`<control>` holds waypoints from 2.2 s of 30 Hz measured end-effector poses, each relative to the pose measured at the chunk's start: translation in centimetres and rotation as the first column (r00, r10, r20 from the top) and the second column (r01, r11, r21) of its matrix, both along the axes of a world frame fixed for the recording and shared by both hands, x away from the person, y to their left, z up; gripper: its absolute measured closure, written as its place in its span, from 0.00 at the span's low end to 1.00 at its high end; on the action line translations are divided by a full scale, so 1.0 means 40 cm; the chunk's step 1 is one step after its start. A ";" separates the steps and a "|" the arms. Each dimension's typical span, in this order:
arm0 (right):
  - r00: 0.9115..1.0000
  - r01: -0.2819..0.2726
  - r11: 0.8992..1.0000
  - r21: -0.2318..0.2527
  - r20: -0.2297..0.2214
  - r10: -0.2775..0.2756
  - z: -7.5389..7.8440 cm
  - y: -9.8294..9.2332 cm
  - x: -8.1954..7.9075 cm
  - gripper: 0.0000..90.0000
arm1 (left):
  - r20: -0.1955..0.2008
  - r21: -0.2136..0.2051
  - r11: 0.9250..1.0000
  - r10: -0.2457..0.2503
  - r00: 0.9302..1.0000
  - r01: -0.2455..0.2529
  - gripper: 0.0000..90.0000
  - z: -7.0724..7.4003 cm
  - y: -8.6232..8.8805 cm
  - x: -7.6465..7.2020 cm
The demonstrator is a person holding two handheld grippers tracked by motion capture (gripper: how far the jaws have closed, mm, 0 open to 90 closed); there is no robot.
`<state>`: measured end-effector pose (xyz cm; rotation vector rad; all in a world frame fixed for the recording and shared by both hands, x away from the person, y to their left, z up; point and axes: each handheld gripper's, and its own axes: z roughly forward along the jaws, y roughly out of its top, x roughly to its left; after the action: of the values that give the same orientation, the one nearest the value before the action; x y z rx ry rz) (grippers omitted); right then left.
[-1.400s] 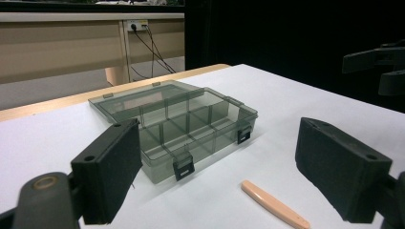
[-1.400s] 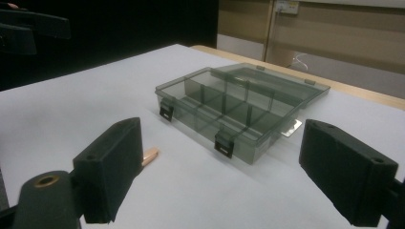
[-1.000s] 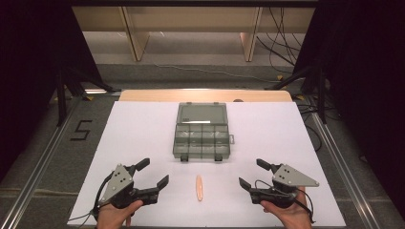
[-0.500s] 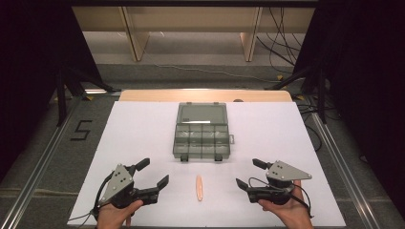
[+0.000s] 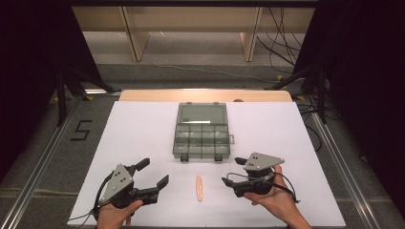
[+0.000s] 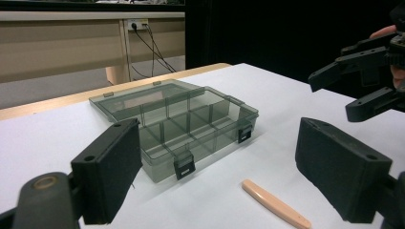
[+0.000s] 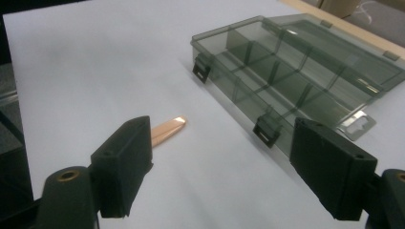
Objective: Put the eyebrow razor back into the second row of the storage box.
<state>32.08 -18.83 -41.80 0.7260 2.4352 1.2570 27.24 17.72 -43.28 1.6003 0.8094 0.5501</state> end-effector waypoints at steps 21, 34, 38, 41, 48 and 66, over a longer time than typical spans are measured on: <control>0.986 -0.104 0.972 -0.212 -0.151 0.073 -0.023 0.168 0.066 0.29 | 0.008 -0.007 1.000 -0.007 1.000 0.007 0.17 0.000 0.001 0.001; 0.959 -0.177 0.934 -0.309 -0.268 0.093 -0.054 0.244 0.085 0.32 | 0.003 -0.001 1.000 -0.001 1.000 0.001 0.17 0.001 0.002 -0.001; 0.950 -0.175 0.928 -0.329 -0.302 0.072 -0.068 0.266 0.091 0.32 | 0.002 -0.002 1.000 -0.002 1.000 0.002 0.17 0.001 0.002 -0.002; 0.948 -0.168 0.922 -0.347 -0.314 0.055 -0.078 0.279 0.096 0.33 | 0.003 -0.001 1.000 -0.001 1.000 0.001 0.17 0.002 0.003 -0.001; 0.938 -0.182 0.901 -0.394 -0.344 0.040 -0.100 0.301 0.097 0.33 | 0.003 -0.002 1.000 -0.002 1.000 0.002 0.17 0.001 0.002 -0.001; 0.934 -0.221 0.863 -0.454 -0.354 0.053 -0.120 0.313 0.098 0.46 | 0.002 -0.002 1.000 -0.003 1.000 0.003 0.17 0.001 0.002 -0.002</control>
<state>35.98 -6.32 -46.62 0.6583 2.9528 0.5281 27.18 17.80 -43.23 1.5989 0.8058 0.5481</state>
